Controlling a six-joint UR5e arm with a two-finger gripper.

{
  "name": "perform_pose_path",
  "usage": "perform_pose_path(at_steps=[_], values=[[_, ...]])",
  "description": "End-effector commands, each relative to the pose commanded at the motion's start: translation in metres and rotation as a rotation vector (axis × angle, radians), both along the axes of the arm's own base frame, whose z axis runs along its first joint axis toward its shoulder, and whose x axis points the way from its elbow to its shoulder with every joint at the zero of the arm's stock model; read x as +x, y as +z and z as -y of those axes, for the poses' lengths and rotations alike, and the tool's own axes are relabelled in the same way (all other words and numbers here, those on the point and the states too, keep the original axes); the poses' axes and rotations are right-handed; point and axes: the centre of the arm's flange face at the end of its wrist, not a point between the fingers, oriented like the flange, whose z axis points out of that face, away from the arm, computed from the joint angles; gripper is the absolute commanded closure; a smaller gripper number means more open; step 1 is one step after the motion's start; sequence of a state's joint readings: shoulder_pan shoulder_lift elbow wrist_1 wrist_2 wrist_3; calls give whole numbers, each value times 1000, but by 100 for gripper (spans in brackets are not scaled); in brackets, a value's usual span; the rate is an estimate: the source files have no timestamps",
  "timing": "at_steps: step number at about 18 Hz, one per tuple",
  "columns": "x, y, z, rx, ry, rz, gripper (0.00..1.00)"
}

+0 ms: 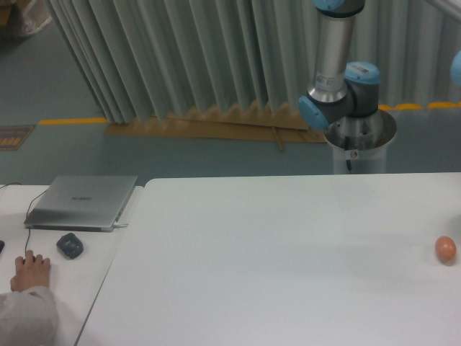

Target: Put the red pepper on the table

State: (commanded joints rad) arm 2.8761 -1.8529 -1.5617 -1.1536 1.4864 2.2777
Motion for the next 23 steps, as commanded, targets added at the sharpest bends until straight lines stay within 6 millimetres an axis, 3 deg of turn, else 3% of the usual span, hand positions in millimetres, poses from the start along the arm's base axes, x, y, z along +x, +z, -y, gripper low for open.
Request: perform_pose_path(at_steps=[3,6,8,12,14,23], values=[[-16,-9,-3,-6,-25,-9,0],[-25,-26,0,-70,-210,-10,0],[-30,-33,5,-100,-227,-8,0],[-51,-45,56,-100,-215,16,0],[-55,-61,60,-95,-245,33,0],[-50,-73,34,-89,-225,46,0]])
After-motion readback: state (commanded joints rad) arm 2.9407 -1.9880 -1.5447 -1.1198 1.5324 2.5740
